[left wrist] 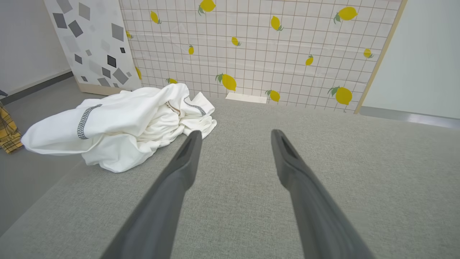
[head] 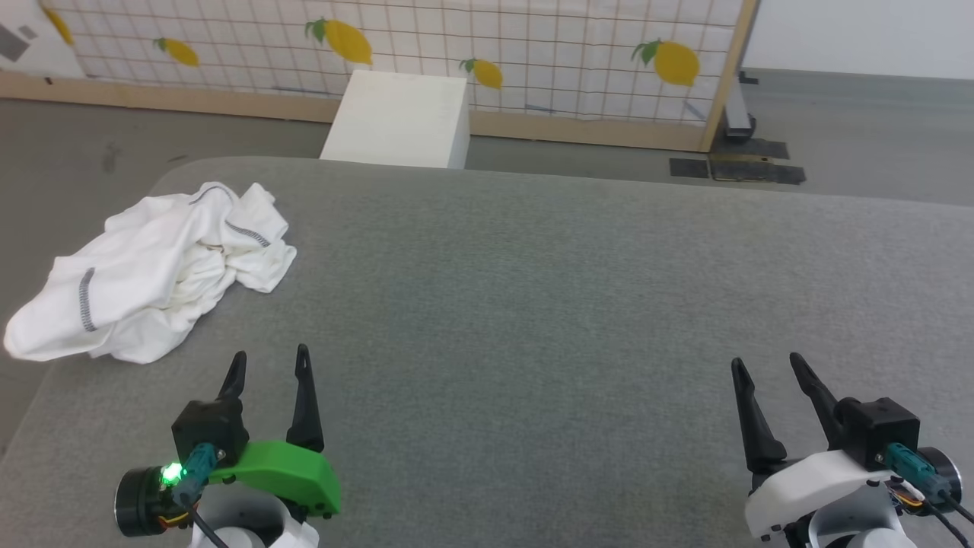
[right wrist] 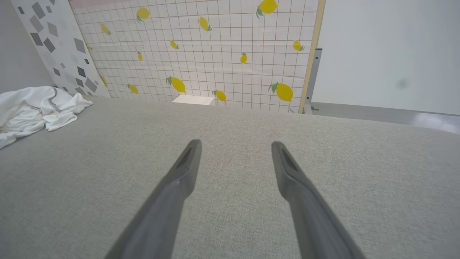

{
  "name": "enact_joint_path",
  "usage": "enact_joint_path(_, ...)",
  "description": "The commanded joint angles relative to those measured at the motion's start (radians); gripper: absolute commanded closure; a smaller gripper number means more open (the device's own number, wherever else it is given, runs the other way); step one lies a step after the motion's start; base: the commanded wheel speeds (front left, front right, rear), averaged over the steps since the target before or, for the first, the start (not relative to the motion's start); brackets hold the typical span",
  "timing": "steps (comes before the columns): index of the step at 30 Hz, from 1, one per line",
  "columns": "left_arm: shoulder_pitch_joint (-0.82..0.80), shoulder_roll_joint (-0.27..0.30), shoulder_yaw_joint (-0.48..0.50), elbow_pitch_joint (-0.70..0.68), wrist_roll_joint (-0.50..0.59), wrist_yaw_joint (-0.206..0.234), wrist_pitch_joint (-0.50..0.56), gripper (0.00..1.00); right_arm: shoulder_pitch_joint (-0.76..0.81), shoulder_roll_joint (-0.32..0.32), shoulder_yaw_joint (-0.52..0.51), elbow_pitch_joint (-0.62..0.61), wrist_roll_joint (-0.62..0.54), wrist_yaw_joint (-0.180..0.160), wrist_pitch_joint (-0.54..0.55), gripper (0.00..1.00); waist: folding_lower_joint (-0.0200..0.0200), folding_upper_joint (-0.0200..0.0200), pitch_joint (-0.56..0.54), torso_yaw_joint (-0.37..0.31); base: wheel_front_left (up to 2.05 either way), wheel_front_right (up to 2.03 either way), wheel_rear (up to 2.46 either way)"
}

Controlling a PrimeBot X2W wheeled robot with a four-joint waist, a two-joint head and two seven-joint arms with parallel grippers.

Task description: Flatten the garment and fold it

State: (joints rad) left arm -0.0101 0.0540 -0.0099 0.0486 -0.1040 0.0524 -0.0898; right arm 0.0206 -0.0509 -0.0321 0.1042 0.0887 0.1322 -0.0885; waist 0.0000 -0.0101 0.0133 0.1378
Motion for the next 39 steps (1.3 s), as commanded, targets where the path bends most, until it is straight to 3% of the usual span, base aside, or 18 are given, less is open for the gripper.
enact_joint_path(1, 0.018, -0.001, 0.004, 0.002, -0.013, 0.007, -0.011, 0.00, -0.011, 0.000, -0.002, 0.008, 0.009, -0.001, -0.011, 0.00, 0.0000, 0.0036, 0.003, 0.023, 0.00, 0.00, 0.00)
enact_joint_path(39, 0.061, -0.002, 0.012, 0.033, -0.089, 0.054, -0.088, 0.00, -0.014, 0.000, 0.004, 0.078, 0.061, -0.001, -0.076, 0.00, 0.0000, 0.0065, 0.011, 0.243, 0.00, 0.00, 0.00)
